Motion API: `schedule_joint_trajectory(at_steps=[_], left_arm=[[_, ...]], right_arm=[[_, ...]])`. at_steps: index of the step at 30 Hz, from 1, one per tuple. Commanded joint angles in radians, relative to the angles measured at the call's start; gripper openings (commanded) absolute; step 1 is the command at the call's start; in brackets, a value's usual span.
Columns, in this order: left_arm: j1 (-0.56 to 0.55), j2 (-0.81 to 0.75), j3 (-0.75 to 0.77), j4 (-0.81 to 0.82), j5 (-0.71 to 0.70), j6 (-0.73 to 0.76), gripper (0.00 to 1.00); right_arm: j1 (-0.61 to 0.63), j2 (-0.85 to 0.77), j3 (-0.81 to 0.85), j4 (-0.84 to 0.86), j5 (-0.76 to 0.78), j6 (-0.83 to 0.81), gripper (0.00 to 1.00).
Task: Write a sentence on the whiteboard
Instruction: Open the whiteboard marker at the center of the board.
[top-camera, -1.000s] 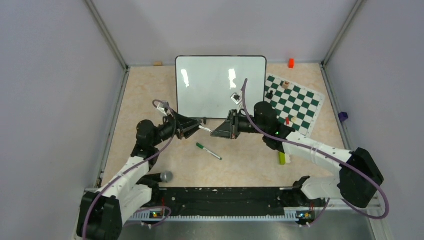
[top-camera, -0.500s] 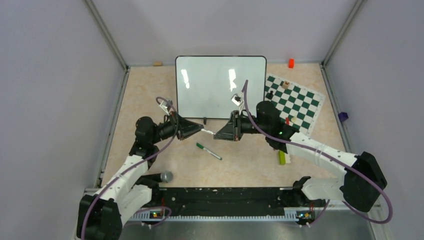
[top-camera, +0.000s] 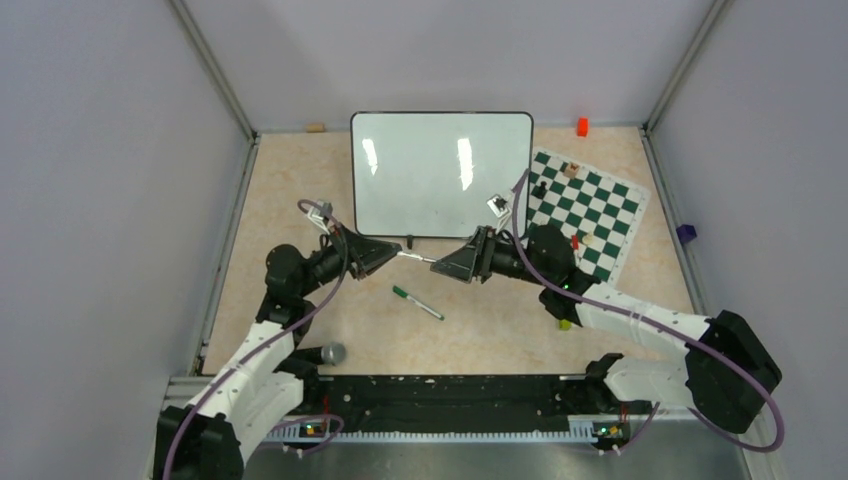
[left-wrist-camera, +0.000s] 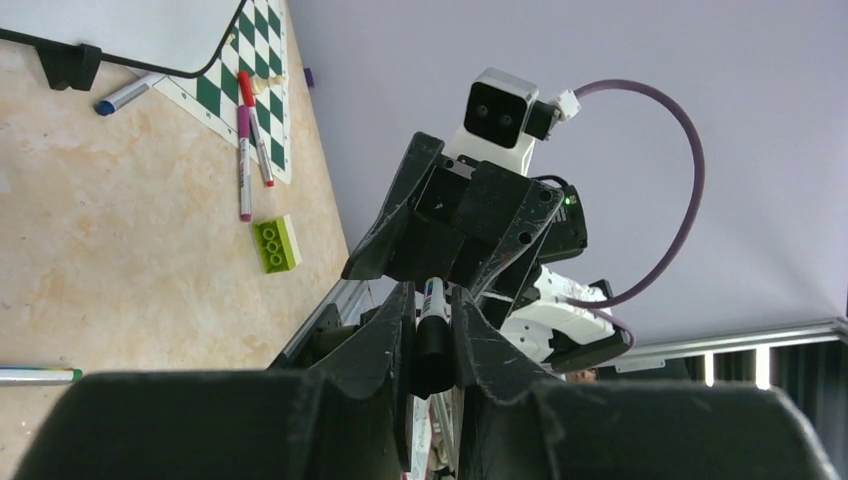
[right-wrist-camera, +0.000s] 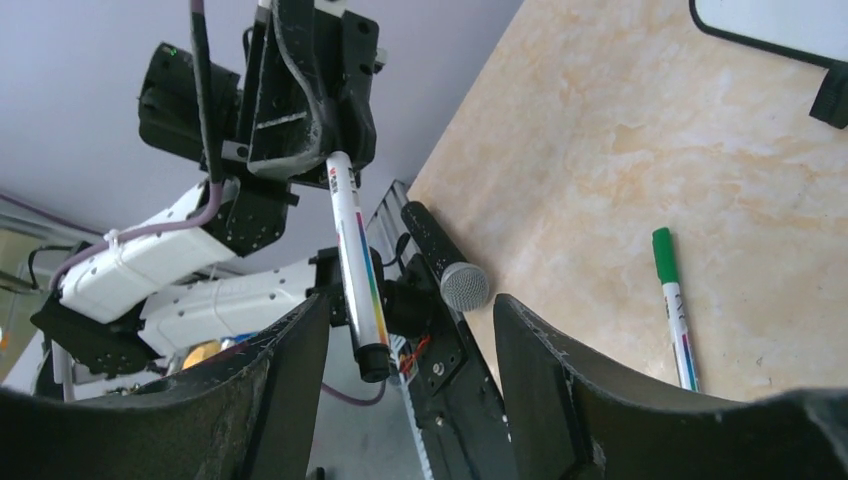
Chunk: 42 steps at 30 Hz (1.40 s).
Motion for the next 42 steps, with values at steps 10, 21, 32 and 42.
schedule_joint_trajectory(at_steps=[10, 21, 32, 42], left_arm=[[0.003, 0.051, -0.048, 0.207, -0.031, -0.125, 0.00], [0.003, 0.050, -0.040, 0.182, 0.002, -0.117, 0.00], [0.003, 0.065, -0.017, 0.144, 0.017, -0.087, 0.00], [0.003, 0.066, -0.013, 0.144, 0.014, -0.087, 0.00]], right_arm=[[0.063, 0.083, 0.020, 0.354, 0.065, 0.128, 0.49], [0.093, 0.164, 0.067, 0.392, 0.073, 0.133, 0.43], [0.093, 0.181, 0.125, 0.302, 0.050, 0.105, 0.37], [0.094, 0.202, 0.137, 0.284, 0.023, 0.104, 0.26]])
